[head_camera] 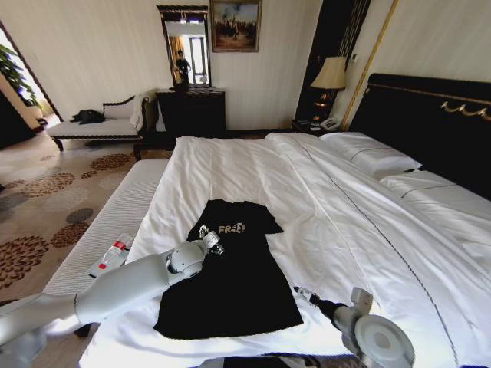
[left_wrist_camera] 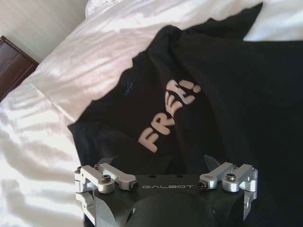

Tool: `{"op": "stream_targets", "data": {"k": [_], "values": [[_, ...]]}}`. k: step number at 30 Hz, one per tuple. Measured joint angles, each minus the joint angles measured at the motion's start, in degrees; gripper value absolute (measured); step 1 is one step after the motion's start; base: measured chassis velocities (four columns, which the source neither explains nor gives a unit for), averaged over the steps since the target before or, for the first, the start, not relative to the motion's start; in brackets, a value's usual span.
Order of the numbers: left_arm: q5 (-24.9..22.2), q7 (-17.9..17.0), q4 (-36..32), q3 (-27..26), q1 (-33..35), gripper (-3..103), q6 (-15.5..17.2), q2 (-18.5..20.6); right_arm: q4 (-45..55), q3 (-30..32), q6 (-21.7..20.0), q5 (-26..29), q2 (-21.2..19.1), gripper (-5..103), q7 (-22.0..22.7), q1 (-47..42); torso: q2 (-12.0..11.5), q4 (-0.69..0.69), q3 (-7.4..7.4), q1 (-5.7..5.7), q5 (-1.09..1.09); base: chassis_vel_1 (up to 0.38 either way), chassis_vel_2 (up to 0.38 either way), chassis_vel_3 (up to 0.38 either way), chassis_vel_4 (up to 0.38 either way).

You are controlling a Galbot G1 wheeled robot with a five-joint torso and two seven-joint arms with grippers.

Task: Fold the clothes on the bed.

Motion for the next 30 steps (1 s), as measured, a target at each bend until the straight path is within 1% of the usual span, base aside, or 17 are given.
{"op": "stream_targets", "data": {"k": [1,5,18,21,25,30], "values": [[0.0,0.0,0.0,0.0,0.0,100,0.0,0.0,0.0,0.0,0.0,0.0,0.0,100,0.0,0.0,0.0,0.0,0.0,0.0,0.0,0.0,0.0,0.0,0.0],[2.73,-0.07,1.06,-0.82,2.12,100,-0.05,-0.06,-0.77,0.01,-0.11,0.06,-0.05,100,0.03,0.45,0.0,0.02,0.0,0.0,0.01,0.0,0.0,0.0,0.0],[4.28,0.56,4.79,-1.79,1.71,100,-0.14,-2.45,-1.33,-0.71,-1.14,0.22,0.43,100,0.67,0.92,0.0,0.01,0.0,0.0,0.0,0.0,0.0,0.0,0.0],[4.79,0.57,4.64,-2.29,1.78,100,-0.15,-2.38,-1.42,-0.64,-1.15,0.19,0.58,100,0.63,0.62,0.0,0.0,0.0,0.0,0.01,0.0,0.0,0.0,0.0],[5.35,0.76,3.58,-2.77,1.34,100,-0.18,-1.3,-1.57,-0.65,-1.18,0.11,0.64,100,0.55,0.53,0.0,0.01,0.0,0.0,0.01,0.0,0.0,0.0,0.0],[5.37,1.15,4.02,-2.91,1.17,100,-0.19,-1.04,-1.57,-0.99,-1.18,0.12,0.53,100,0.57,1.07,0.0,0.01,0.0,0.0,0.01,0.0,0.0,0.0,0.0]]}}
